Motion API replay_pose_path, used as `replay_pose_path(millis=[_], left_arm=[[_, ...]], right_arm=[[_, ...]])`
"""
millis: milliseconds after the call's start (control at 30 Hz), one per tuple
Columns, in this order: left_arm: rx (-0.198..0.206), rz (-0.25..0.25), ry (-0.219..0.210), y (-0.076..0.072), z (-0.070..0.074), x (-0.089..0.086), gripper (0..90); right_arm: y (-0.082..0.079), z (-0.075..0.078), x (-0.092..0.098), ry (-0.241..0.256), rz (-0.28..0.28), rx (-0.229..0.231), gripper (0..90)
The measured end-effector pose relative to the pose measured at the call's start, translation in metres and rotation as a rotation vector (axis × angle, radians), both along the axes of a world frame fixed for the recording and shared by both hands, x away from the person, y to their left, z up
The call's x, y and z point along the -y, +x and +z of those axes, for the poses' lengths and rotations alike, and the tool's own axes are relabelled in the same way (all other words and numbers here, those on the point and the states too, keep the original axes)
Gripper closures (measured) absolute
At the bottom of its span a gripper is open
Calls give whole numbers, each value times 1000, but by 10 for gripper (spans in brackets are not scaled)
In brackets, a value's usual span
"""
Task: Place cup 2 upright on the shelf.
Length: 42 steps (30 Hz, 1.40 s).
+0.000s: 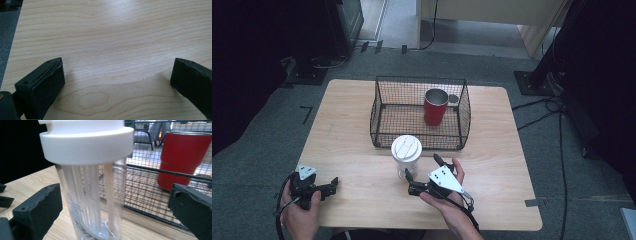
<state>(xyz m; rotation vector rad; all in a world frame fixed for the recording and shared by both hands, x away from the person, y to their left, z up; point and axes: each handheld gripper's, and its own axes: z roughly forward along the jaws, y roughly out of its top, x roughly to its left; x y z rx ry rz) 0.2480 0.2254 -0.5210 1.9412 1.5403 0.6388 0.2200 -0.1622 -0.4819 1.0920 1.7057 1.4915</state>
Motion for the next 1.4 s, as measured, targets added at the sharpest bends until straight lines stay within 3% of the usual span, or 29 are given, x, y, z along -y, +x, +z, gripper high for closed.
replay_pose_path(millis=[567, 767, 1000, 1267, 1400], left_arm=[[1, 0, 0, 0, 0, 0, 0], [1, 0, 0, 0, 0, 0, 0], [1, 0, 0, 0, 0, 0, 0], [1, 0, 0, 0, 0, 0, 0], [2, 1, -2, 0, 0, 0, 0]], right_arm=[[24, 4, -31, 6, 11, 5, 0], [30, 6, -38, 33, 7, 9, 0], [33, 5, -42, 35, -13, 2, 146], [32, 8, -43, 18, -5, 15, 157], [32, 11, -43, 37, -8, 19, 160]])
